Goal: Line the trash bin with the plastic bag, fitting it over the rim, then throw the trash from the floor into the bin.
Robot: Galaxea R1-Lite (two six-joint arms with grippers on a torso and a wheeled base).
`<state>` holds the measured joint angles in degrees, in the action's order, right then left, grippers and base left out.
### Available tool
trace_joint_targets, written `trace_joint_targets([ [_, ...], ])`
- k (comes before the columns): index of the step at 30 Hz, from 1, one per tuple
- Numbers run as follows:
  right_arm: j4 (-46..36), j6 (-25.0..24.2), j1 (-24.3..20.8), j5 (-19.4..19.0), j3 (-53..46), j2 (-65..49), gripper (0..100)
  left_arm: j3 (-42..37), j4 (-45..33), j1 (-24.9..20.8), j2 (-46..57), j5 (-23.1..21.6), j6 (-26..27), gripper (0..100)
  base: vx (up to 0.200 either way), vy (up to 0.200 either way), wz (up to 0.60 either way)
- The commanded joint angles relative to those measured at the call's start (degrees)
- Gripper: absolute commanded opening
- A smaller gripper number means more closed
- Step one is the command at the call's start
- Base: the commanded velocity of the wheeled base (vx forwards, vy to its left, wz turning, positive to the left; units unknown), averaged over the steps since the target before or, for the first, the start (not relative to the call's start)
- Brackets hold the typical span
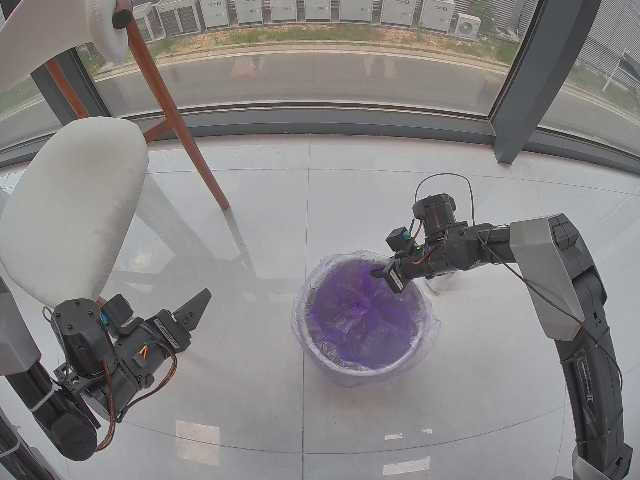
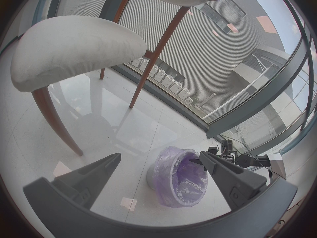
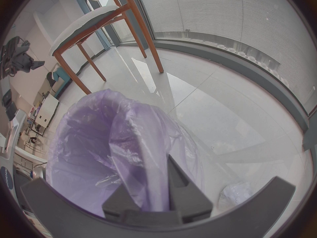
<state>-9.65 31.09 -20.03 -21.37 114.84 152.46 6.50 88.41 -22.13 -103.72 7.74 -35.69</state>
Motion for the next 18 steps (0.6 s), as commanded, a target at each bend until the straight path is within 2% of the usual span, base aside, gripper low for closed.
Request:
trace_joint_targets([
  [1,-3.35,-0.41,-0.27,0.19,-0.24,10.23,100,0.45,0.01,-1.17,-1.49,0.08,0.01,100,0.0,0.0,0.0],
  [9,-13.55,-2.08,-0.19,-1.04,-0.24,10.32,100,2.38,0.01,-2.13,-2.72,-0.01,0.1,100,0.0,0.0,0.0],
  [13,-20.67,-6.92,-0.27,-1.04,-0.24,11.11,100,2.38,0.01,-2.4,-2.45,-0.01,0.1,100,0.0,0.0,0.0],
  [18,-21.46,-8.67,-0.27,-0.43,-0.24,13.04,100,2.2,0.01,-2.57,-2.19,-0.01,0.1,100,0.0,0.0,0.0],
])
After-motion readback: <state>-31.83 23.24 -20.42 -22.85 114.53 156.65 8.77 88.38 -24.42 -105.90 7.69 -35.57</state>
